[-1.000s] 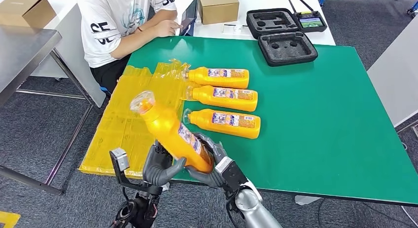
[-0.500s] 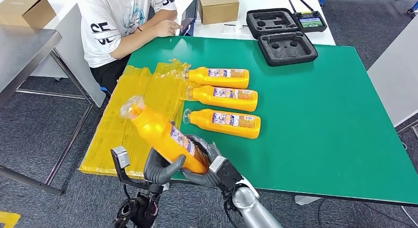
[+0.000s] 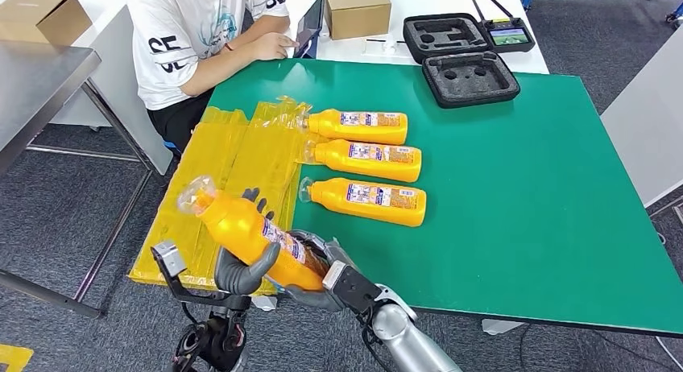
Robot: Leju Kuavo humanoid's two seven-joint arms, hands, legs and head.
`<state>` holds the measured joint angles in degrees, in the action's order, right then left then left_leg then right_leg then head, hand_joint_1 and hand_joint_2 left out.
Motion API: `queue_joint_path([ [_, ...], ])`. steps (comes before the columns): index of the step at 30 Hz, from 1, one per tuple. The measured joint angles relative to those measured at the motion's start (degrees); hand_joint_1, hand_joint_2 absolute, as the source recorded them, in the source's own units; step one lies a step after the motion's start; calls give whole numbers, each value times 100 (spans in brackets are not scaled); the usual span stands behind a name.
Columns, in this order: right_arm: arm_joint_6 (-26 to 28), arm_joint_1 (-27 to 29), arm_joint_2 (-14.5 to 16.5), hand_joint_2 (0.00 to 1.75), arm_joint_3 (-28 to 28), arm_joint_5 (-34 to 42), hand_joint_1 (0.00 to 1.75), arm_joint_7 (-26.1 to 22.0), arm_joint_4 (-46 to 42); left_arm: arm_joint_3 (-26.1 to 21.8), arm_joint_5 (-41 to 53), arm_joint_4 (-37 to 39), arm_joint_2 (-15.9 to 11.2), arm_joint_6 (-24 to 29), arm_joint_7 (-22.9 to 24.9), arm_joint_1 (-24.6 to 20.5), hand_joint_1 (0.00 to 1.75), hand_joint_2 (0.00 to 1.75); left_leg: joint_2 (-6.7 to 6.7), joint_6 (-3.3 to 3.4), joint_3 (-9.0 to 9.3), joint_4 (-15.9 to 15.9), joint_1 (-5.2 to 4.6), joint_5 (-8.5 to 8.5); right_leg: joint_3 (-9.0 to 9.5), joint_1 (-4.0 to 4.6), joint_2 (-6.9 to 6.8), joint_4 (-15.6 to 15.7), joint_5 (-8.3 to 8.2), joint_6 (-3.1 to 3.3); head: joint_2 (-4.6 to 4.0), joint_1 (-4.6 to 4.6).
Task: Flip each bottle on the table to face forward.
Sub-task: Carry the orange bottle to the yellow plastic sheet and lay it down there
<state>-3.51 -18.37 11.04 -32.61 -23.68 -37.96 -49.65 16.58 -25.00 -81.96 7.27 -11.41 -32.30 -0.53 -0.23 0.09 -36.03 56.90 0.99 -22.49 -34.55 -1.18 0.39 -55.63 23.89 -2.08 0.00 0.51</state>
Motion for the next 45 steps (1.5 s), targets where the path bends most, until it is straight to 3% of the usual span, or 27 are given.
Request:
queue_joint_path([
  [17,-3,106,-15,175,-2,-89,175,24,34,-80,146,-203,-17,-94,28,259,3,175,0,0,1,0,0,0,0,0,0,0,0,0,-1,0],
  [21,1,107,-15,175,-2,-94,175,24,34,-79,194,-215,-17,-109,53,266,168,175,0,0,1,0,0,0,-1,0,0,0,0,0,0,0],
  [22,3,107,-16,175,-1,-98,175,25,34,-72,273,-215,-17,-114,69,266,175,175,0,0,1,0,0,0,-1,0,0,0,0,0,0,1],
  [27,48,117,-43,175,22,-84,175,25,34,117,1019,-217,-20,-109,145,264,175,175,-1,0,0,0,0,0,0,0,0,0,0,0,0,-1],
  [39,156,61,-52,175,73,15,175,10,38,402,1279,-127,-71,39,275,-1,175,175,-1,1,1,0,0,2,2,1,0,-1,-1,0,0,0],
  [40,169,62,-52,175,73,15,168,10,38,404,1283,-127,-72,57,271,-1,175,175,-1,1,0,0,0,2,2,1,0,-1,-1,0,0,-1],
  [42,193,63,-52,175,72,13,83,11,38,409,1292,-127,-74,94,267,-1,175,175,-1,1,0,0,0,2,2,0,-1,-1,-1,0,0,0],
  [44,225,64,-49,87,71,7,3,20,38,415,1299,-127,-74,115,267,-5,175,175,-1,1,-1,0,0,1,1,0,0,0,0,0,0,1],
  [45,265,65,-44,44,69,0,0,36,38,420,1301,-127,-74,121,268,-7,175,175,-1,1,-1,0,0,0,1,0,0,0,0,0,0,1],
])
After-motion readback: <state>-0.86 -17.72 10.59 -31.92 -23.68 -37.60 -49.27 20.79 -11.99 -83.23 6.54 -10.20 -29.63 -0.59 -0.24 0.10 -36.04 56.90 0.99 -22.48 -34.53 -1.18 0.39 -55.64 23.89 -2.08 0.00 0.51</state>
